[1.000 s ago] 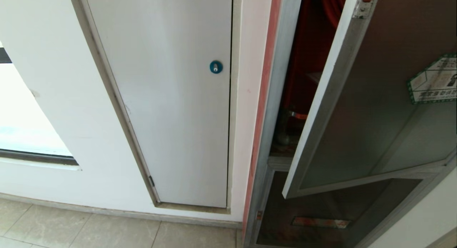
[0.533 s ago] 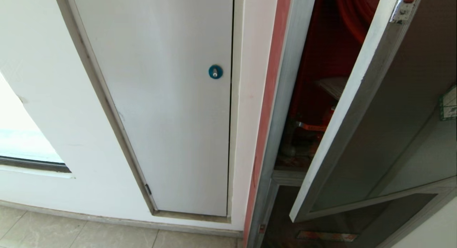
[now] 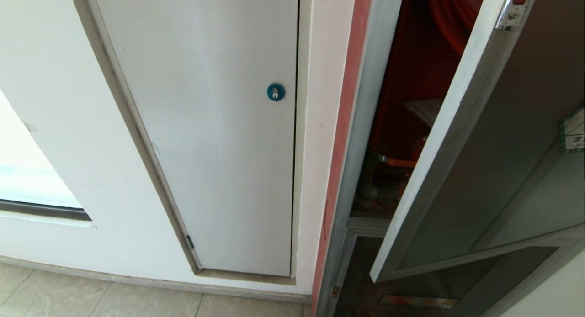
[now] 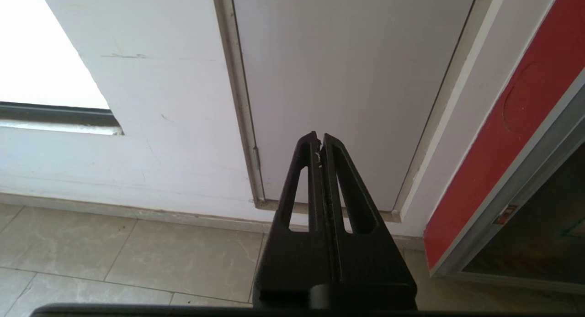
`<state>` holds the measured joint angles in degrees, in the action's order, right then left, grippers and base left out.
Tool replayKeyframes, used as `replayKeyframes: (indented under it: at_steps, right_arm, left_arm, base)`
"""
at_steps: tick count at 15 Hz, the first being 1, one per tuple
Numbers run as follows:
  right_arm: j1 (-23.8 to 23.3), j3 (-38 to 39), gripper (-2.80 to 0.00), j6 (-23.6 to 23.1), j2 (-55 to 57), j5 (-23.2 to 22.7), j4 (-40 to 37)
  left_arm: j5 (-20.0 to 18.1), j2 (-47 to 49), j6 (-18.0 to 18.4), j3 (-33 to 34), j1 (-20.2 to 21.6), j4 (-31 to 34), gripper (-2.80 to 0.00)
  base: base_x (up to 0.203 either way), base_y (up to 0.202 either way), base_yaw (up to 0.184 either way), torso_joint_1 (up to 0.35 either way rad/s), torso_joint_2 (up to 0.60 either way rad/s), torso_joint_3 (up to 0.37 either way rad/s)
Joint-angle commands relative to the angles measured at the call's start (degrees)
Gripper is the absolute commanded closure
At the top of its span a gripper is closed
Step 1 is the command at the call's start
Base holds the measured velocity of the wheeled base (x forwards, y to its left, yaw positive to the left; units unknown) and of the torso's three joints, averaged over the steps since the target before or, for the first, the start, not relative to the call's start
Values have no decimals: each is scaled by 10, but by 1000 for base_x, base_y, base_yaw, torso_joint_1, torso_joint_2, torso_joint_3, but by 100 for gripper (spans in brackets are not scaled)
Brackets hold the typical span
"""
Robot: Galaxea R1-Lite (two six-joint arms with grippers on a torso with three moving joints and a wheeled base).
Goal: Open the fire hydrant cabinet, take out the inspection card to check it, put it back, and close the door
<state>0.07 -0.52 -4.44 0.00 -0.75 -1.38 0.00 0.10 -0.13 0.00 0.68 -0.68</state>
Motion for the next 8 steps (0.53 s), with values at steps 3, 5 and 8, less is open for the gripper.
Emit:
replayKeyframes:
  at_steps: [3, 5, 8]
  right_arm:
    - [0, 0, 0, 0, 1, 0, 0]
    - [0, 0, 0, -1, 1, 0, 0]
    - [0, 0, 0, -1, 1, -4, -1]
  left_arm:
    - [1, 1, 0, 3, 0, 0, 0]
    - [0, 1, 0, 3, 0, 0, 0]
    - [1, 1, 0, 3, 0, 0, 0]
  base:
    - [0, 0, 0, 0, 0, 0]
    - [0, 0, 0, 0, 0, 0]
    - [0, 0, 0, 0, 0, 0]
